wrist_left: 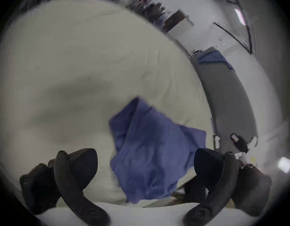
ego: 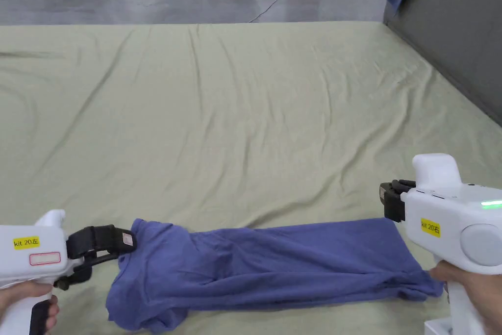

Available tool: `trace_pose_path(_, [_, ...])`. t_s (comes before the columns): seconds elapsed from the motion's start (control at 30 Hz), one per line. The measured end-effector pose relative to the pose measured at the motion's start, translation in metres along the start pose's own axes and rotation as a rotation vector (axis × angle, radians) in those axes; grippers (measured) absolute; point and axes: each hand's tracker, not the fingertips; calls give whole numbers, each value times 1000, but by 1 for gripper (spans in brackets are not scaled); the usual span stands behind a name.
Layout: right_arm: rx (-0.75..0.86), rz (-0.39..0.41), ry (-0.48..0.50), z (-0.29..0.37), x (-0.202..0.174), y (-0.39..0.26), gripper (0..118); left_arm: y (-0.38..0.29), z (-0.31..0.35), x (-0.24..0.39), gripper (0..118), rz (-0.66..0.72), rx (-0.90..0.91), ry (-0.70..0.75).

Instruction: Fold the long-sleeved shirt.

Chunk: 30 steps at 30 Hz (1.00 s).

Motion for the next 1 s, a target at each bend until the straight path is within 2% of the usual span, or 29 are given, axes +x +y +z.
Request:
trace_pose_path(0.03, [-4, 0, 1, -1, 0, -1, 0, -3, -9, -15, 117, 68, -34, -40])
trace_pose_path(0.13, [-18, -1, 16, -4, -1, -2, 0, -14, -33, -40, 117, 133, -63, -156])
trace_pose_path(0.2, [-28, -3, 18, -7, 0, -3, 0, -18, -38, -32, 118, 102, 30, -170])
trace_pose_path(0.27, [-36, -10, 25, -11, 0, -3, 0, -19, -43, -26, 118, 57, 16, -203])
trace_pose_path(0.47, [-54, -25, 33, -15, 4, -4, 0, -14, -70, -33, 118, 158, -36, -478])
trace_pose_path(0.57, [-59, -32, 33, -15, 5, -4, 0, -15, -91, -13, 118, 75, -45, -466])
trace_pose_path(0.6, [-59, -35, 31, -14, 5, -5, 0, -17, -99, -10, 101, 52, -28, -456])
trace_pose_path(0.63, [-60, -37, 29, -14, 6, -5, 0, -17, -100, -6, 50, 33, -6, -431])
trace_pose_path(0.67, [-61, -38, 29, -13, 7, -5, 0, -16, -102, -1, 25, -4, 34, -306])
trace_pose_path(0.7, [-61, -39, 27, -10, 8, -5, 0, -14, -108, 0, 25, -32, 45, -234])
trace_pose_path(0.77, [-59, -46, 26, -7, 11, -6, 0, -6, -102, -4, 25, -57, 15, -341])
trace_pose_path(1.0, [-55, -65, 13, -7, 17, -5, 0, 5, -23, -9, 25, -121, 103, -277])
